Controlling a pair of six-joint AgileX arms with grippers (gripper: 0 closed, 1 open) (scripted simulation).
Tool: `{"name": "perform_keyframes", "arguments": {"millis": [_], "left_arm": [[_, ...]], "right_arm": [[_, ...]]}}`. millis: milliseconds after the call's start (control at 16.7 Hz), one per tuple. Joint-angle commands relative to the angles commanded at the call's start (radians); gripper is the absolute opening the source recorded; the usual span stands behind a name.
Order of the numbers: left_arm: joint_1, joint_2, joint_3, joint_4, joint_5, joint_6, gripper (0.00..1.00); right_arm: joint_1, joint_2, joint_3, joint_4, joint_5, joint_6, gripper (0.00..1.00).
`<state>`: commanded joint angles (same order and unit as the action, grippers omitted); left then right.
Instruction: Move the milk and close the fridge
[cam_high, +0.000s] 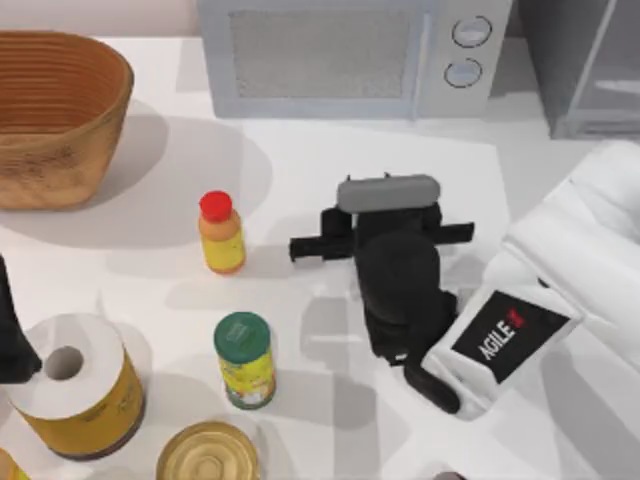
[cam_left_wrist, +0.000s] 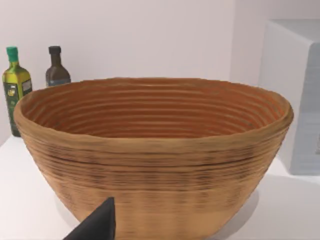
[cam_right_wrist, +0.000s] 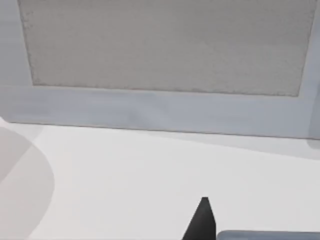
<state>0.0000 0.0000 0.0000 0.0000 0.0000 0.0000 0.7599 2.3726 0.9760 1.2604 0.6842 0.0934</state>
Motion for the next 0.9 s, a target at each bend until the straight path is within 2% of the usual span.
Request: {"name": "perform_keyframes", "arguments": {"millis": [900], "left_arm": [[0.0, 0.0, 0.0, 0.0, 0.0, 0.0, 1.0]], "right_arm": [[-0.012, -0.122, -0.027, -0.093, -0.016, 0.001, 0.0]]}}
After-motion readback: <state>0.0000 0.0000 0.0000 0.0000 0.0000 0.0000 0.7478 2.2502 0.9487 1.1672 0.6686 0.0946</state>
